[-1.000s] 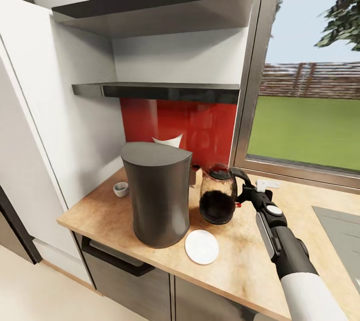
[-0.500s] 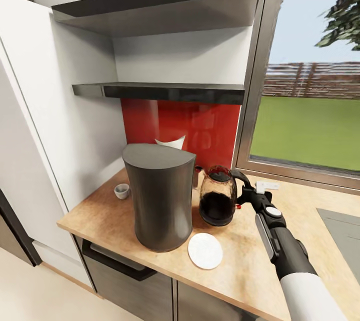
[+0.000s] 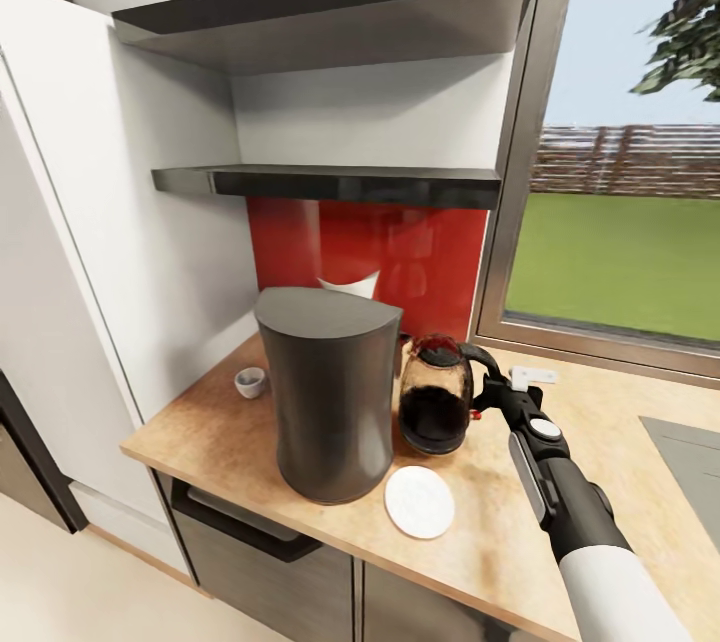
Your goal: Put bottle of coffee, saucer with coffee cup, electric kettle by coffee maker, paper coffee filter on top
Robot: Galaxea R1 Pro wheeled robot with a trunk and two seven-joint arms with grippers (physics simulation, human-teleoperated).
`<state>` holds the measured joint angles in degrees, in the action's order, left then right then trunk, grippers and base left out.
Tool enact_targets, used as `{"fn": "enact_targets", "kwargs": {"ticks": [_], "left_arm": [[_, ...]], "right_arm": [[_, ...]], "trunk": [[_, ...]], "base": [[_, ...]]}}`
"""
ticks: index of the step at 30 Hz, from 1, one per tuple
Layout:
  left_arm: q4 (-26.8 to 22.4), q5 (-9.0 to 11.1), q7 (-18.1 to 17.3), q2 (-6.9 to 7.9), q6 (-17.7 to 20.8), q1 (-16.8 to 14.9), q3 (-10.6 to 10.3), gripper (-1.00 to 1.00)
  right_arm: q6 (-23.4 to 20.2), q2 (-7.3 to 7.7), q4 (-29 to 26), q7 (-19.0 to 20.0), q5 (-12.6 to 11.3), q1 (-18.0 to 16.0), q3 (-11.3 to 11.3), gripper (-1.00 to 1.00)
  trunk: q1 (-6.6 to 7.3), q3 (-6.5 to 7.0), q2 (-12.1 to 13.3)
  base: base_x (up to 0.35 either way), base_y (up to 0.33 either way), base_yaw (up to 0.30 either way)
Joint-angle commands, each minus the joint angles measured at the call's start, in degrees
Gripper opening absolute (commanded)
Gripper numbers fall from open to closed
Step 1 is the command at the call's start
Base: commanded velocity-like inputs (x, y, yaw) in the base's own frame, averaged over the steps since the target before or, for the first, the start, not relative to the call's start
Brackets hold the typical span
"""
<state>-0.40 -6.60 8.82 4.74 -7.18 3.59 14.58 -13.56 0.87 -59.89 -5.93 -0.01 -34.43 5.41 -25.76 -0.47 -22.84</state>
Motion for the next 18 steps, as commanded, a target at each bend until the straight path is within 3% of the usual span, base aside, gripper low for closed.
{"fn": "enact_targets", "kwargs": {"ticks": [1, 2, 3, 18], "left_arm": [[-0.04, -0.6, 0.15, 0.0, -0.12, 0.02, 0.45, 1.0], [-0.04, -0.6, 0.15, 0.0, -0.12, 0.02, 0.45, 1.0], [-0.04, -0.6, 0.15, 0.0, -0.12, 0.02, 0.45, 1.0], [-0.04, -0.6, 0.13, 0.01, -0.12, 0.02, 0.45, 1.0]], "right_arm": [[-0.32, 0.01, -0.09, -0.14, 0.01, -0.02, -0.05, -1.0], [-0.32, 0.01, -0.07, -0.14, 0.01, -0.02, -0.05, -1.0], [-0.32, 0.01, -0.08, -0.14, 0.01, -0.02, -0.05, 1.0], [-0.32, 0.01, 0.09, -0.14, 0.01, -0.02, -0.05, 1.0]], "trunk": [[-0.03, -0.04, -0.07], [-0.03, -0.04, -0.07], [-0.03, -0.04, -0.07], [-0.03, -0.04, -0.07]], "base": [[0.0, 0.044, 0.0], [0.0, 0.022, 0.0], [0.0, 0.011, 0.0], [0.0, 0.001, 0.0]]}}
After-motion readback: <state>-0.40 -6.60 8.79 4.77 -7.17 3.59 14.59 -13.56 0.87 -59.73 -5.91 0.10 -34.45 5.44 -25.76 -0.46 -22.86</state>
